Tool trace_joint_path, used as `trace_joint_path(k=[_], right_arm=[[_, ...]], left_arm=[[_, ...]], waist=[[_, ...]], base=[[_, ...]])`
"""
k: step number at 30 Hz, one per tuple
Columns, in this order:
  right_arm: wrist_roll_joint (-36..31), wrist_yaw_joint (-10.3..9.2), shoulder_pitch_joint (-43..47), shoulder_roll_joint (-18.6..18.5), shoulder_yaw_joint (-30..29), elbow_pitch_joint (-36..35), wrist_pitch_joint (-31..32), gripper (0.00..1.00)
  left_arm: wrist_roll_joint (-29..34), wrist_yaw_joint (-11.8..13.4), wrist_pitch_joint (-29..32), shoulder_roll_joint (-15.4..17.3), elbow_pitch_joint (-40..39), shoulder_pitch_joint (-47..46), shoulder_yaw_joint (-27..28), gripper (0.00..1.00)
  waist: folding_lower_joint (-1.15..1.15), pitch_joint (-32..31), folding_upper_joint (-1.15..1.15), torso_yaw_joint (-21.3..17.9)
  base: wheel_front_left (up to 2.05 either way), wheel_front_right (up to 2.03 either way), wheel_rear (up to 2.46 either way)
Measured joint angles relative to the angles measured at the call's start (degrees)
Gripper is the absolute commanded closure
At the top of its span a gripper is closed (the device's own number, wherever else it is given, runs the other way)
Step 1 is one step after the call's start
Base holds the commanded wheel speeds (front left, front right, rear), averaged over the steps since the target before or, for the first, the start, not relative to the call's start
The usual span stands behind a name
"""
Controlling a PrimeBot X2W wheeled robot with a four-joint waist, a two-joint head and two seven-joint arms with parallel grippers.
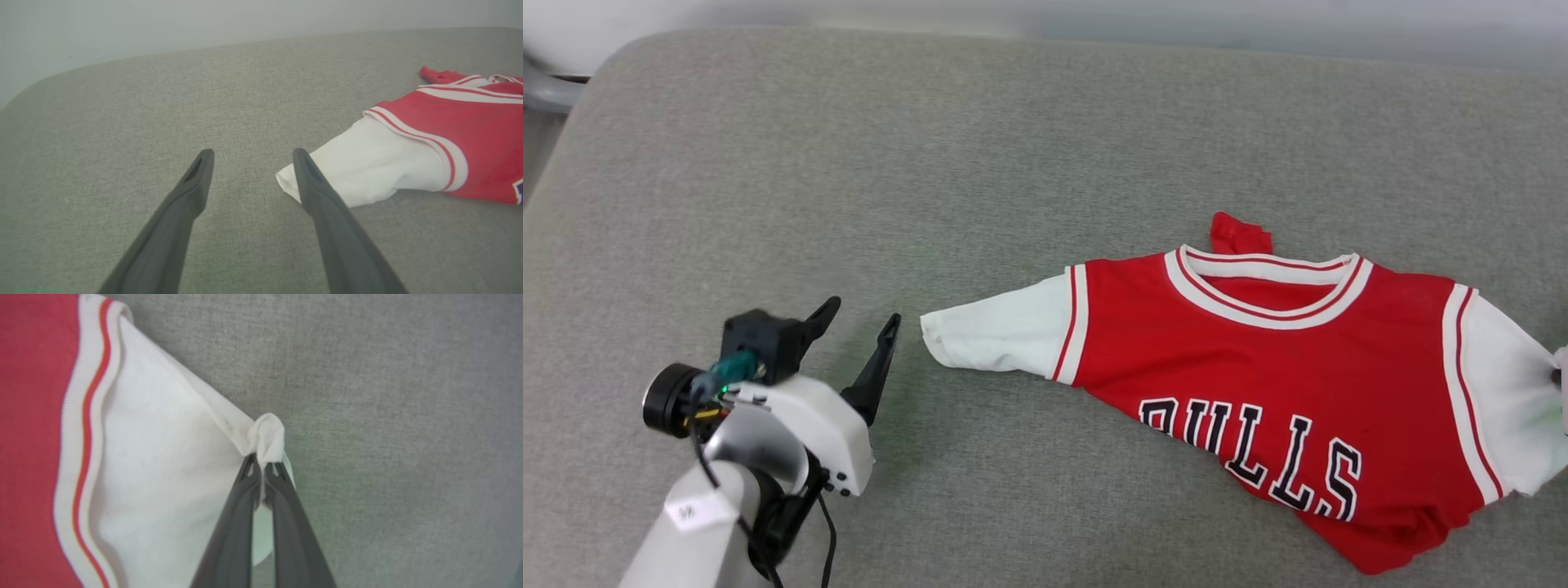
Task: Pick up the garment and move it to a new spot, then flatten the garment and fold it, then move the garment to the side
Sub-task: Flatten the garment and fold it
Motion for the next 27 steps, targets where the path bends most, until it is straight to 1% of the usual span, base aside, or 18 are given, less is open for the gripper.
trace_joint_path(k=[2, 5, 7, 9, 10, 14, 20, 27], right_arm=[[0.45, -0.01, -0.19, -0.14, 0.57, -0.38, -0.26, 1.00], [0.87, -0.01, -0.68, -0.14, 1.27, -0.71, -0.55, 1.00], [0.87, -0.01, -1.04, 0.03, 1.65, -0.92, -0.74, 1.00], [0.91, -0.01, -1.25, 0.10, 1.97, -1.19, -0.93, 1.00], [1.23, -0.01, -1.58, 0.12, 2.37, -1.67, -1.19, 1.00], [1.43, -0.01, -1.77, -0.05, 2.66, -2.31, -1.22, 1.00], [1.58, -0.01, -1.87, -0.45, 2.59, -3.74, -1.20, 1.00], [1.57, -0.03, -1.35, -0.63, 2.33, -5.66, -0.71, 1.00]], left_arm=[[-2.13, -0.21, 5.84, 1.49, 0.58, -1.72, -1.57, 0.00], [-5.41, -0.32, 13.25, 2.80, 1.19, -4.47, -3.54, 0.00], [-6.99, -0.33, 16.70, 3.01, 1.35, -5.95, -4.74, 0.00], [-7.03, -0.33, 18.87, 3.32, 1.48, -7.41, -5.77, 0.00], [-6.90, -0.32, 21.34, 3.07, 2.21, -9.26, -7.14, 0.00], [-5.72, 0.30, 24.66, 2.29, 3.85, -11.33, -9.10, 0.00], [-2.74, 1.88, 26.70, 2.42, 6.37, -13.71, -11.05, 0.00], [-3.00, 1.30, 29.76, 2.50, 8.06, -15.26, -13.17, 0.00]], waist=[[0.00, 0.14, 0.00, -0.78], [0.00, 0.72, 0.00, -1.66], [0.00, 1.18, 0.00, -2.08], [0.00, 1.67, 0.00, -2.42], [0.00, 2.44, 0.00, -2.83], [0.00, 3.38, 0.00, -3.20], [0.00, 4.84, 0.00, -3.41], [-0.01, 5.74, 0.00, -3.29]], base=[[0.00, 0.00, 0.00], [0.00, 0.00, 0.00], [0.00, 0.00, 0.00], [0.00, 0.00, 0.00], [0.00, 0.00, 0.00], [0.00, 0.00, 0.00], [0.00, 0.00, 0.00], [0.00, 0.00, 0.00]])
